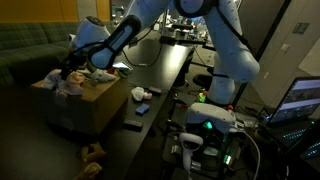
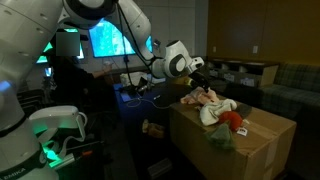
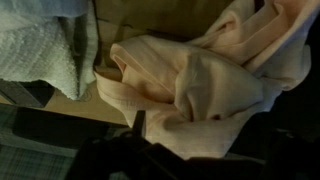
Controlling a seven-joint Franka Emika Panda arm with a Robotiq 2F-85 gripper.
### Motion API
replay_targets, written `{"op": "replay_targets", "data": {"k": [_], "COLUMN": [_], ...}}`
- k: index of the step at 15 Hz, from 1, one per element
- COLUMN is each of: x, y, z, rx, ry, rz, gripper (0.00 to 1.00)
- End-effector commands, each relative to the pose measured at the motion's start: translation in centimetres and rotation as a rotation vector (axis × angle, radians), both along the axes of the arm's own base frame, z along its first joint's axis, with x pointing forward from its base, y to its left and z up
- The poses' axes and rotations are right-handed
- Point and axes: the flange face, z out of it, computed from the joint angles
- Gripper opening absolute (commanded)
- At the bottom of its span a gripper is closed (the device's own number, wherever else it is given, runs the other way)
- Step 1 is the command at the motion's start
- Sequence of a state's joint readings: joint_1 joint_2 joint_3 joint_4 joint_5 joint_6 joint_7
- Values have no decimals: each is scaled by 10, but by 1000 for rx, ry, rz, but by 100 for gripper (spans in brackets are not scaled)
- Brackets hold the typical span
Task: Pick up all the objects that are on the box and put them on the table, then pick up the objects that are on the table and put them on the box
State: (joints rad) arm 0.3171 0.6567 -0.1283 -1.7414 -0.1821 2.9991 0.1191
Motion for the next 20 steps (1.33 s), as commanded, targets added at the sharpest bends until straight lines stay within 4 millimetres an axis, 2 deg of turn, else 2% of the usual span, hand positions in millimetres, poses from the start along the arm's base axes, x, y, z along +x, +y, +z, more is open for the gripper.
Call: {"op": "replay_targets", "data": {"k": [1,5,6,7,13,16,17,20], "x": [17,23,23,24,26,22,19,9], "y": [-1,-7,-9,-10,-17,-17,-16,-9], "z": [-12,-29,-32,-33,-24,-11,-5,18], "rx": [-13,-48,-54,-57,-49,-40,-34,-14], "ry": [-32,-25,-19,-20,-10,6,19,54], "rz": [-23,-25,-24,-25,-29,-16,-5,39], "gripper": [100,100,84,74,29,6,1,4]}}
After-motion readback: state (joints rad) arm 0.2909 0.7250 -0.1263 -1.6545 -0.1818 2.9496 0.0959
